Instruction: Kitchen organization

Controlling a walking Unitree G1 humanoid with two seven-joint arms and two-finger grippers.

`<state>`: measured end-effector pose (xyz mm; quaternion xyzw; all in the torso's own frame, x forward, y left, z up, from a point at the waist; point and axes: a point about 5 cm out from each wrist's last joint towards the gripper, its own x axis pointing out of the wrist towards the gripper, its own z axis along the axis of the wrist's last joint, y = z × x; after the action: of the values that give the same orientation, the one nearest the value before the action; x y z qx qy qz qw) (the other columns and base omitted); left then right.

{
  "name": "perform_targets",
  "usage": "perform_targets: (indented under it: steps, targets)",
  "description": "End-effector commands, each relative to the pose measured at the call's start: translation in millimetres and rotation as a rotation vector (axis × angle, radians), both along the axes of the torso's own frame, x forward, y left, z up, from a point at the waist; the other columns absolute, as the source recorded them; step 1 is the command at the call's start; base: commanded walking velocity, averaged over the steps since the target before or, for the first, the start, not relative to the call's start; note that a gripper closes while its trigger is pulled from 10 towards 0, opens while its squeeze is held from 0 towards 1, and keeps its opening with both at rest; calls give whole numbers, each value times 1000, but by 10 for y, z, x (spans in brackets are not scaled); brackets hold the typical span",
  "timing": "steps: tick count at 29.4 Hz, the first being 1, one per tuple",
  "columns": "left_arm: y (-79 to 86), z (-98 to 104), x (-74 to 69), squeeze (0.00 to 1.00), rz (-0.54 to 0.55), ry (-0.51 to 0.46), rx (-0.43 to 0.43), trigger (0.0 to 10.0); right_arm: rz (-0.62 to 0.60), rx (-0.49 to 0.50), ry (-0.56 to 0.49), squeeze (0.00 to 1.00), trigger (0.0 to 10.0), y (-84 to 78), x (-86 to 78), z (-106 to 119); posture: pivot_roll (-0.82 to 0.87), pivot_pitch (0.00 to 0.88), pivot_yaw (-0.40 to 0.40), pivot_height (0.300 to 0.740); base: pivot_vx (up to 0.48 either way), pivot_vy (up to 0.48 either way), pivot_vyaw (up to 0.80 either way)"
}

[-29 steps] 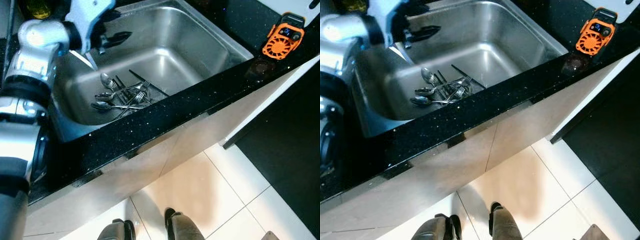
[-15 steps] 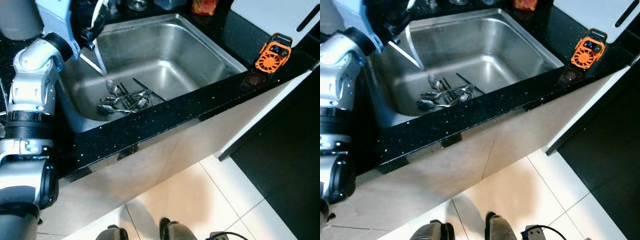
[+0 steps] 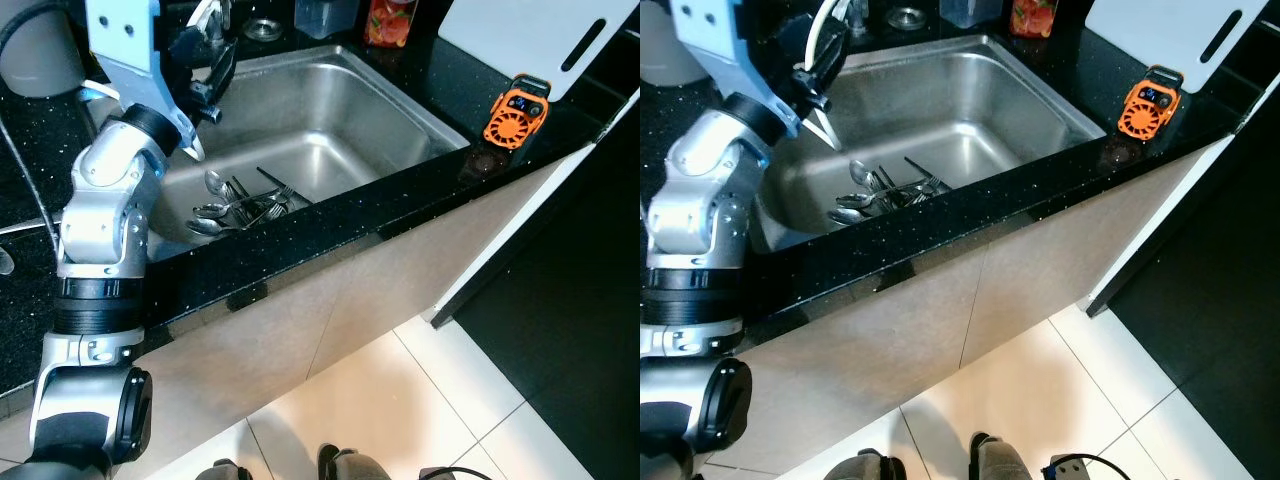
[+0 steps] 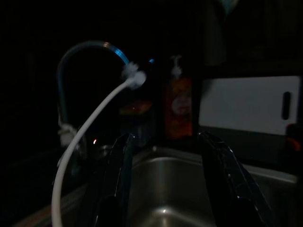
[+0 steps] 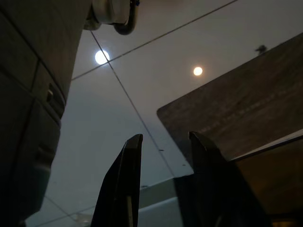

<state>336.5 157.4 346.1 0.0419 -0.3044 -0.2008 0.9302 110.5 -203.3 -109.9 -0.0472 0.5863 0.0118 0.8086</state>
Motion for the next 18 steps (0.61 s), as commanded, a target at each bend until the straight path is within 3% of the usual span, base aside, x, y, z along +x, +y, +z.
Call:
perform_targets:
  steps: [1,2,3,5,6,7,8,9,11,12,16,17,18]
  targets:
    - [-85,16,-80,0,-70,-11,17,10000,23,-82,51,0,10000,-121,-85,-5,107,119,-40,740,0,0,0]
    - [-113,49,-129,0,-108,-26,29,10000,21,-150,110,0,10000,-220,-176,-9,106,119,-39,740,0,0,0]
    - [-113,49,-129,0,-108,-26,29,10000,21,-150,110,0,10000,-220,-176,-9,106,119,-39,740,0,0,0]
    - [-135,69,-197,0,-149,-32,44,10000,-45,-224,167,0,10000,-383,-295,4,106,121,-38,740,0,0,0]
    - [-149,63,-243,0,-195,-26,57,10000,-126,-215,179,0,10000,-428,-342,8,106,124,-39,740,0,0,0]
    - [-149,63,-243,0,-195,-26,57,10000,-126,-215,179,0,10000,-428,-342,8,106,124,-39,740,0,0,0]
    - [-171,29,-311,0,-275,-11,98,10000,-234,-187,195,0,10000,-479,-406,11,100,136,-39,740,0,0,0]
    - [-171,29,-311,0,-275,-11,98,10000,-234,-187,195,0,10000,-479,-406,11,100,136,-39,740,0,0,0]
    - [-197,-55,-433,0,-387,19,202,10000,-412,-150,220,0,10000,-570,-515,24,98,149,-37,740,0,0,0]
    - [-167,-90,-445,0,-383,33,236,10000,-484,-188,194,0,10000,-694,-523,61,95,153,-37,740,0,0,0]
    - [-167,-90,-445,0,-383,33,236,10000,-484,-188,194,0,10000,-694,-523,61,95,153,-37,740,0,0,0]
    - [-141,-105,-449,0,-371,43,253,10000,-524,-222,175,0,10000,-781,-522,90,93,154,-37,740,0,0,0]
    - [-65,-103,-397,0,-305,58,220,10000,-589,-266,54,0,10000,-956,-346,184,86,156,-32,740,0,0,0]
